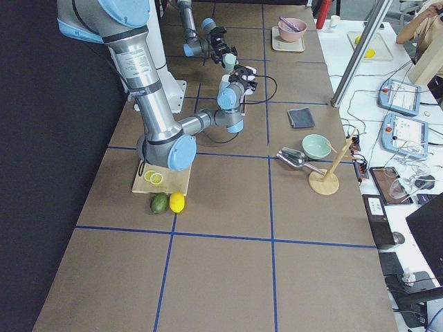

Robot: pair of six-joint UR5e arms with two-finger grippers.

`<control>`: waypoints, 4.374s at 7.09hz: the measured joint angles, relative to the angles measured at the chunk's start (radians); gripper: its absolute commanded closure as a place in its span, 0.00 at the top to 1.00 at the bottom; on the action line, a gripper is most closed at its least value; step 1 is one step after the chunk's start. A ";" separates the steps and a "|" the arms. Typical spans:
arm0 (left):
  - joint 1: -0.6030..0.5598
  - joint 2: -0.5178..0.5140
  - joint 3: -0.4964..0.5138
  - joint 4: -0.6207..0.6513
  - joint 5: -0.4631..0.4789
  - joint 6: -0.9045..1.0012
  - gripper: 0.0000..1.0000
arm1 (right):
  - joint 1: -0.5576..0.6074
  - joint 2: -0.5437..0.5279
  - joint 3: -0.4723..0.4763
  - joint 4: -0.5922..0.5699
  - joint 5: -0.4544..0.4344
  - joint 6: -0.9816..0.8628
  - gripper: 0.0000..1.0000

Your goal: Place cup on cup holder

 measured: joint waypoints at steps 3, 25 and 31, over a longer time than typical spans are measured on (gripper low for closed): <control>0.002 0.010 0.000 -0.016 0.000 0.001 1.00 | 0.001 0.000 -0.002 0.000 -0.002 0.003 0.21; -0.888 0.111 -0.419 1.631 -0.824 -0.206 1.00 | 0.936 -0.546 0.235 -1.062 0.682 0.037 1.00; -1.087 0.417 -0.261 1.677 -0.979 -0.085 1.00 | 1.002 -0.528 0.513 -1.971 0.487 -0.219 1.00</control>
